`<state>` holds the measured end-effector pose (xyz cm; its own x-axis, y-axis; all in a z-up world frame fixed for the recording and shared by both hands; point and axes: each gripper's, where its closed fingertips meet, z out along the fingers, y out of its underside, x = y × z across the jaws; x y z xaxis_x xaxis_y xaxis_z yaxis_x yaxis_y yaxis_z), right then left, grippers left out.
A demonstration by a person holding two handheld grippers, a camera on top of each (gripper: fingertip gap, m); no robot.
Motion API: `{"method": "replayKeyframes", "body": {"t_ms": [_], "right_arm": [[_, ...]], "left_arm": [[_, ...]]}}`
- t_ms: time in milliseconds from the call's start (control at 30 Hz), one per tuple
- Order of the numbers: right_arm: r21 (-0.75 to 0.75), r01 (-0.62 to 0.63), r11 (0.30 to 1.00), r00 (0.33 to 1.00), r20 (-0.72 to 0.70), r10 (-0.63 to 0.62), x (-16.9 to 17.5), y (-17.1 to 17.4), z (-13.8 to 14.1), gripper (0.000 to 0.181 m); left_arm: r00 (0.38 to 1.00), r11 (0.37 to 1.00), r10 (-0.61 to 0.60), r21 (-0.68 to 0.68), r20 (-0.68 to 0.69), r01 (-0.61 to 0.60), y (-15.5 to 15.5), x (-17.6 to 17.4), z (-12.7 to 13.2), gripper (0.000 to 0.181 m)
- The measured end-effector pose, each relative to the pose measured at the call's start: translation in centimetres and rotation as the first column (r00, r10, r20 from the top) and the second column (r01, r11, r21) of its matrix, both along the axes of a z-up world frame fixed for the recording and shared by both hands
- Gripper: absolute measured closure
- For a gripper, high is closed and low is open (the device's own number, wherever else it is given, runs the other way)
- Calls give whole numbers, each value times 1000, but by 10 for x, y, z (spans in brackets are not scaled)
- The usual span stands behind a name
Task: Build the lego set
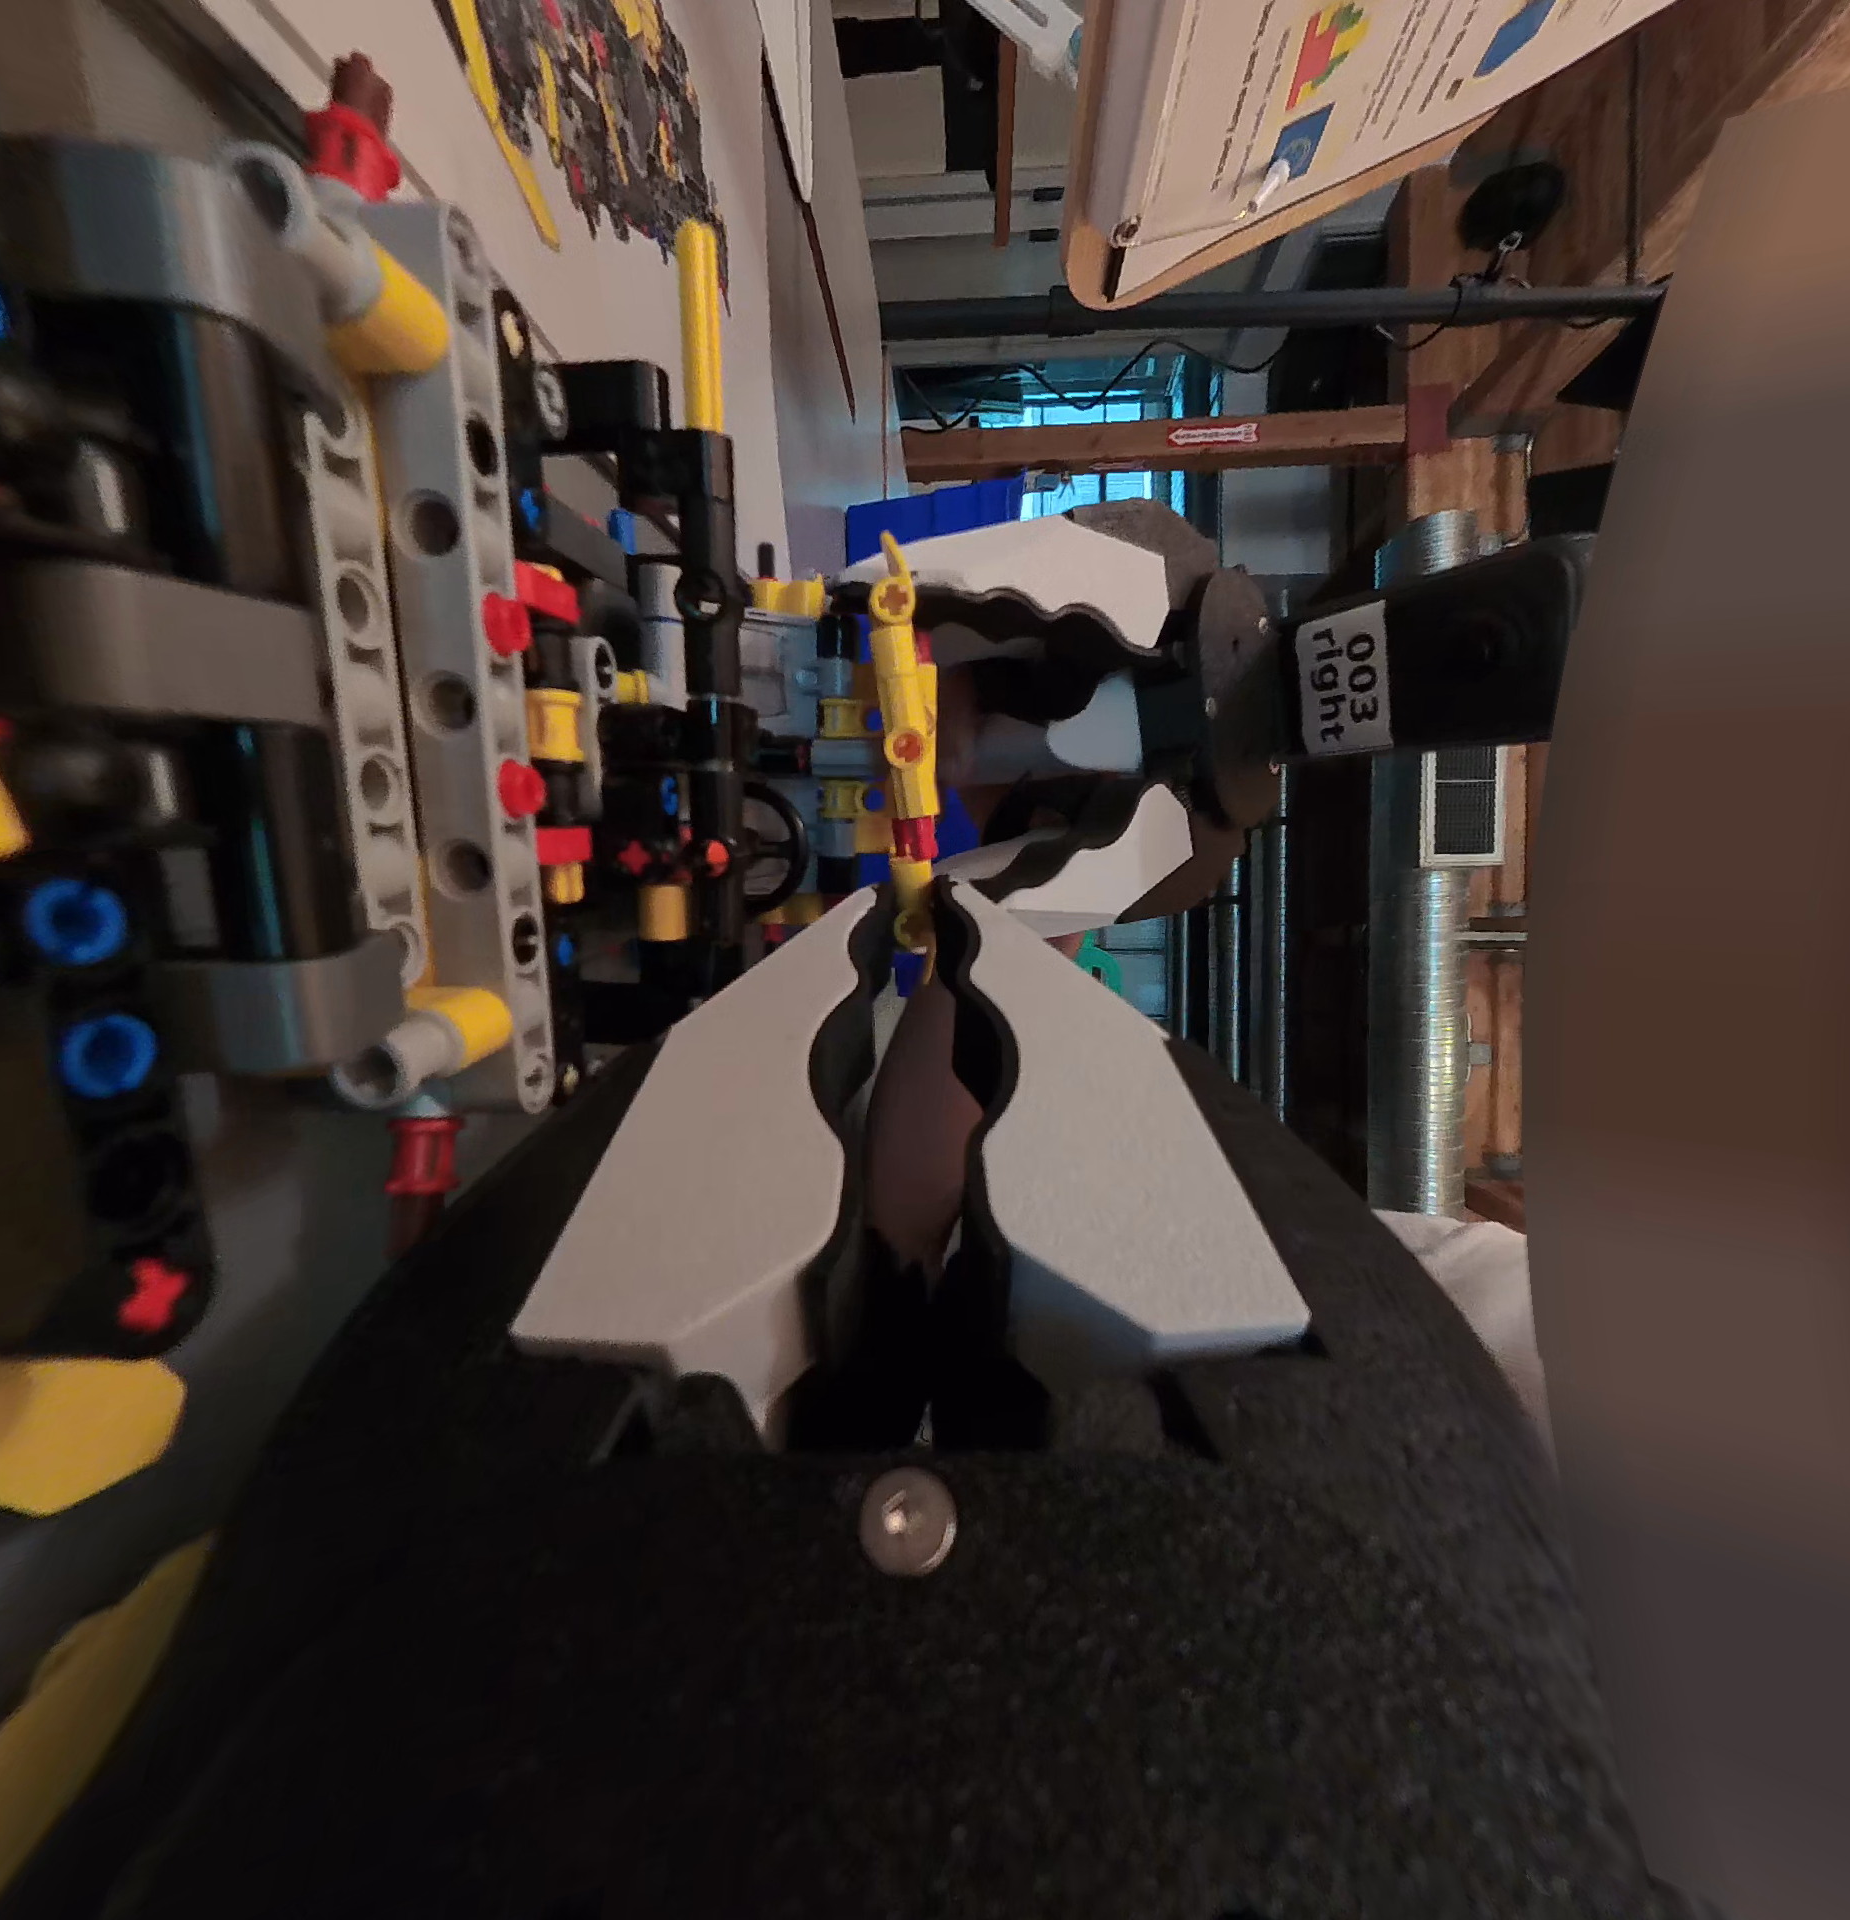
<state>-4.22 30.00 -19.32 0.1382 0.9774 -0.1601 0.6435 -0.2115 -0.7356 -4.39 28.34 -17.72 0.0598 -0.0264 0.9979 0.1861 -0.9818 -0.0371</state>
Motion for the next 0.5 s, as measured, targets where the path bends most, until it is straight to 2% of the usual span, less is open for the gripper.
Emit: {"method": "replayKeyframes", "body": {"t_ms": [300, 500], "right_arm": [[-20, -5, 1000, 1000, 8, 5, -1, -2, 1, 118], [-34, -10, 999, 1000, 7, 10, -3, -3, -2, 120]], "left_arm": [[1000, 999, -30, 14, -1, 30, -2, -2, 2, 173], [995, 990, -50, 129, -90, 61, 1, -14, 6, 163]]}}
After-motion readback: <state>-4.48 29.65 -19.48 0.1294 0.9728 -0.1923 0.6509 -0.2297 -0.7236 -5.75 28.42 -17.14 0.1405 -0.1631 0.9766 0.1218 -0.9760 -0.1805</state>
